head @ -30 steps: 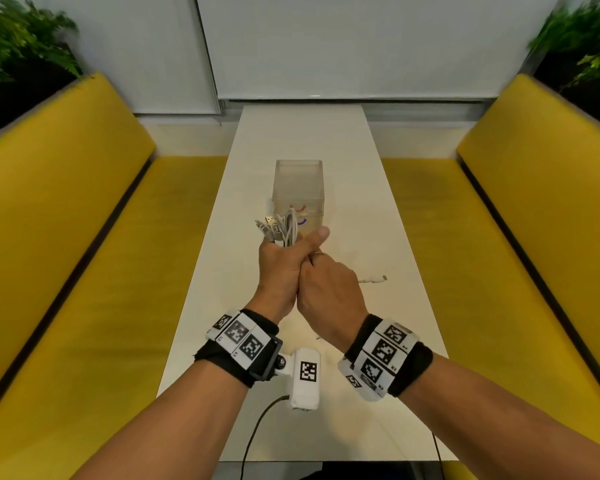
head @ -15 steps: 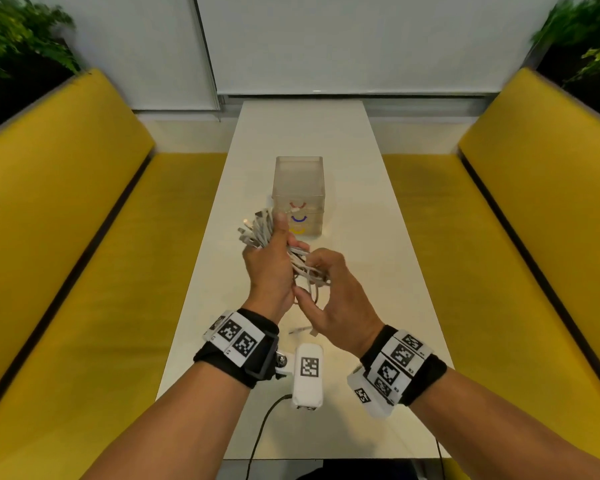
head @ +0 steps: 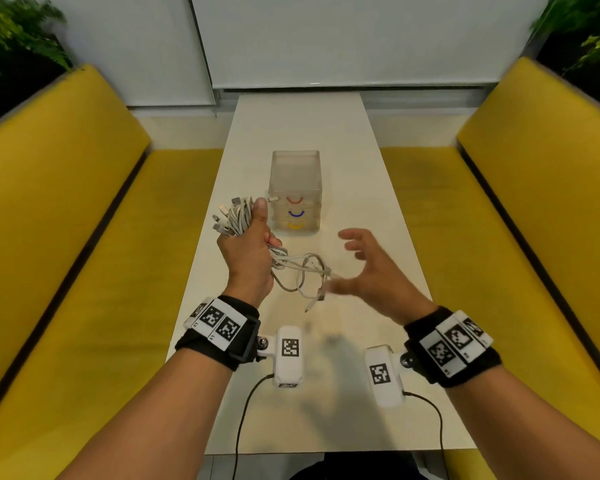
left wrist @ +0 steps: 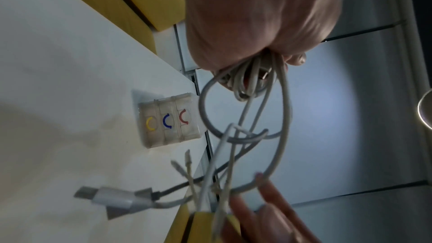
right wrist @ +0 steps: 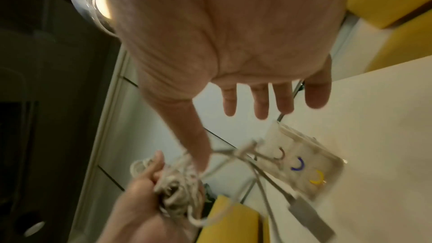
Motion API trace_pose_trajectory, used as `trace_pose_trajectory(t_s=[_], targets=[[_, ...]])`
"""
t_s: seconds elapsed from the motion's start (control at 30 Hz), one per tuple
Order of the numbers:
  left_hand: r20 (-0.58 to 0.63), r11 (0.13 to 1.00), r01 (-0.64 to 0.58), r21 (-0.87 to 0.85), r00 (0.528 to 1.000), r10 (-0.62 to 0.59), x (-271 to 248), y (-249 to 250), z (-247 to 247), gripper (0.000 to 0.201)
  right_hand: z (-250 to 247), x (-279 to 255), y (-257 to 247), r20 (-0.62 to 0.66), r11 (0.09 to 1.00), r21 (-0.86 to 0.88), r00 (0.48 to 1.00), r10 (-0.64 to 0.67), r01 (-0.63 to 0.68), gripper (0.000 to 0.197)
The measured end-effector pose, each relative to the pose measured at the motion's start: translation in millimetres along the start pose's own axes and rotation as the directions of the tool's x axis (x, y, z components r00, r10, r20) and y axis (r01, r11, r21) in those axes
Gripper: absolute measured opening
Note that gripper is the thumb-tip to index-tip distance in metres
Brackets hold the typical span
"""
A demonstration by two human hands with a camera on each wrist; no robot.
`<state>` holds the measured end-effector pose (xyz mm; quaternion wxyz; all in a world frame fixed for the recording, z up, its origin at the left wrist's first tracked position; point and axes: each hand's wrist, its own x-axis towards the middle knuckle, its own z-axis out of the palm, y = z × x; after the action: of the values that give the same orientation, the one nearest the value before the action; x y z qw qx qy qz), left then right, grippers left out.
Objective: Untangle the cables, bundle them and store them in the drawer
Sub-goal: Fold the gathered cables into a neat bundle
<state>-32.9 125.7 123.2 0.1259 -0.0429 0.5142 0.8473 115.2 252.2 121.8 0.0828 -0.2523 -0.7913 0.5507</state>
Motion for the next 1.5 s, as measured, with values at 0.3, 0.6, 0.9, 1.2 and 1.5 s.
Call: trace_pose_trajectory(t_s=[0.3, 0.6, 0.9, 1.2, 1.5], targets=[[-0.026, 0.993, -0.096, 0.063, 0.995, 0.098, -8, -12, 12, 0.023, 18, -11, -23, 0.560, 0.911, 0.036, 0.763, 0.323, -0.411, 0.099], [0.112, 0.996, 0.044, 0.072, 0.992, -0.052, -25, -29, 0, 0.038, 42, 14, 2, 0.563, 0.521, 0.642, 0.807, 0.178, -0.562, 0.022], [0.148, 0.983, 0.074, 0.169, 0.984, -0.099, -27, -27, -5, 0.036, 62, 9, 8, 0.179, 0.401, 0.867, 0.937, 0.301, -0.295, 0.001], [0.085, 0.960, 0.168, 0.224, 0.978, -0.191, -24, -23, -8, 0.033, 48, 9, -9, -0.274, 0.858, 0.502, 0.961, 0.042, 0.106, 0.036], [0.162, 0.975, 0.162, 0.152, 0.969, -0.186, -39, -20, -1, 0.039, 66, 4, -23, -0.263, 0.903, 0.327, 0.944, -0.198, 0.280, 0.042]])
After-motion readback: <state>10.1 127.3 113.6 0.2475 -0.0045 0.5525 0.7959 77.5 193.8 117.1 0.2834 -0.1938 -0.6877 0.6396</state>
